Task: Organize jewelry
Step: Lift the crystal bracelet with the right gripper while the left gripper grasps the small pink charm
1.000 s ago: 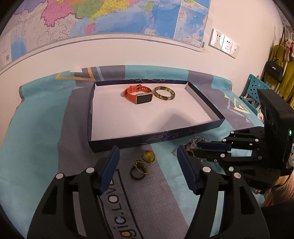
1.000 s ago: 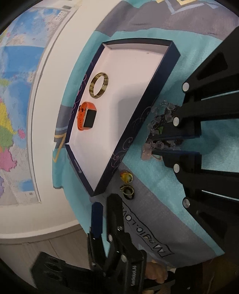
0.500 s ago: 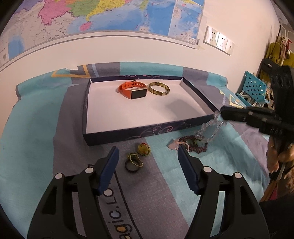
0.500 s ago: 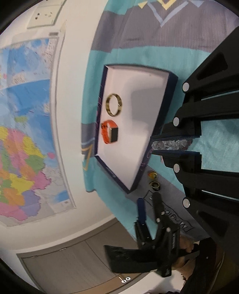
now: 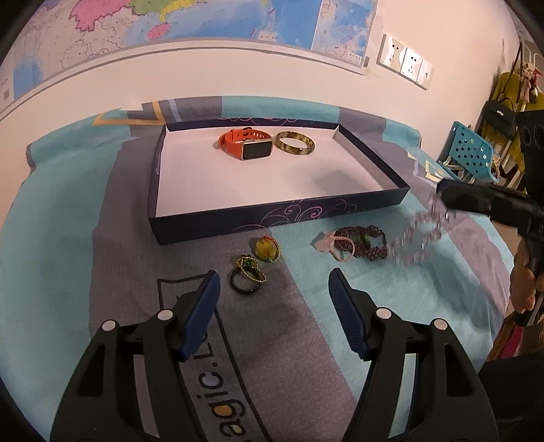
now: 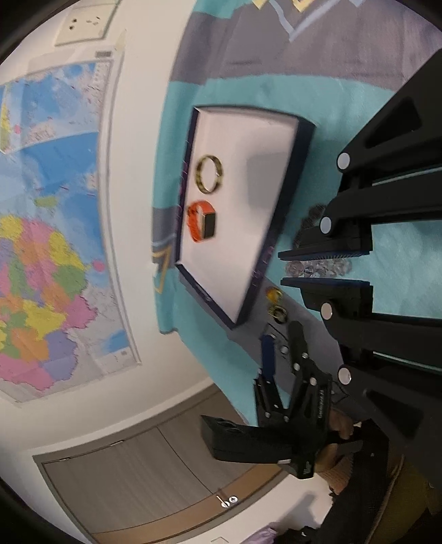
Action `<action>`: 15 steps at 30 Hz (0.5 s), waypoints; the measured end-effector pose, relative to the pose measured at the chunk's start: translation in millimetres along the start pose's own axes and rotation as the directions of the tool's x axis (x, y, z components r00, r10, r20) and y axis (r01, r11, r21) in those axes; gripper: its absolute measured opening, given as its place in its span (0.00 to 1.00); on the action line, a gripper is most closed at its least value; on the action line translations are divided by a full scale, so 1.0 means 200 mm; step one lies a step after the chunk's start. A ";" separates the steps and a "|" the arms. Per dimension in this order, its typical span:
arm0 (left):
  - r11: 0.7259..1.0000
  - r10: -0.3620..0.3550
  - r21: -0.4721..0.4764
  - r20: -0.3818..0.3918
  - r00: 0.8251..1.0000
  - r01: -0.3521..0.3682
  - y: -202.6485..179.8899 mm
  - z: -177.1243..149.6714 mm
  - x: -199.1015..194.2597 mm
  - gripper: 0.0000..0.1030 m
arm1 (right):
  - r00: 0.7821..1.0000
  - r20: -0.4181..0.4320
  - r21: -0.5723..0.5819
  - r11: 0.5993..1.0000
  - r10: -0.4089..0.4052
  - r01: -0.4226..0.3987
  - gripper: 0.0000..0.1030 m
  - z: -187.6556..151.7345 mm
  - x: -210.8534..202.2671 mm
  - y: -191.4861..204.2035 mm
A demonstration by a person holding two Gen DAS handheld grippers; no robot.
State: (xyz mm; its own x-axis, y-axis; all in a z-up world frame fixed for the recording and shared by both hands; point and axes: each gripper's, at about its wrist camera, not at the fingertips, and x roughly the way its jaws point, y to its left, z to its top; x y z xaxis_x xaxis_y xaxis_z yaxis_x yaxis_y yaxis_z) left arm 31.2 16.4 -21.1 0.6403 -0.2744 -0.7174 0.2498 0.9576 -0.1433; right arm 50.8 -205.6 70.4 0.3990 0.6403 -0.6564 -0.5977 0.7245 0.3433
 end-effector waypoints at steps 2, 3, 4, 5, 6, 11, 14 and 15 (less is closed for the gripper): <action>1.000 0.001 0.004 -0.004 1.000 -0.001 0.00 0.00 0.00 0.62 | 1.000 -0.022 0.007 1.000 0.020 -0.019 0.08 -0.02 0.03 0.01; 1.000 0.001 0.004 -0.005 1.000 -0.001 0.00 0.00 0.01 0.62 | 0.999 -0.030 0.008 1.000 0.024 -0.024 0.08 -0.03 0.05 0.02; 1.000 0.001 0.005 -0.005 1.000 -0.001 0.00 0.00 0.01 0.62 | 0.999 -0.033 0.009 1.000 0.026 -0.026 0.08 -0.04 0.05 0.02; 1.000 0.002 0.004 -0.005 1.000 -0.002 0.00 0.00 0.01 0.61 | 0.999 -0.039 0.013 0.999 0.030 -0.030 0.08 -0.05 0.06 0.02; 1.000 0.002 0.003 -0.005 1.000 -0.002 0.00 0.00 0.01 0.61 | 0.999 -0.043 0.019 0.999 0.033 -0.032 0.08 -0.06 0.07 0.01; 1.000 -0.001 0.006 -0.005 1.000 0.001 -0.01 0.00 0.00 0.61 | 0.998 -0.065 0.048 0.999 0.022 -0.019 0.08 -0.10 0.09 -0.03; 1.000 -0.003 0.011 -0.005 1.000 0.003 -0.01 0.00 0.00 0.61 | 0.997 -0.081 0.066 0.998 0.018 -0.013 0.08 -0.12 0.11 -0.05; 1.000 0.000 0.014 -0.006 1.000 0.000 -0.02 0.00 0.00 0.61 | 0.996 -0.086 0.068 0.998 0.014 -0.008 0.08 -0.13 0.11 -0.06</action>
State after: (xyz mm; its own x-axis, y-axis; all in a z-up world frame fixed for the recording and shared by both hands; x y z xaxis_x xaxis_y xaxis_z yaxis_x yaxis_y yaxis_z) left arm 30.0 13.4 -21.4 0.6362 -0.2743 -0.7211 0.2602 0.9562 -0.1341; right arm 48.9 -206.3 34.1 0.3296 0.6258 -0.7069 -0.5523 0.7351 0.3932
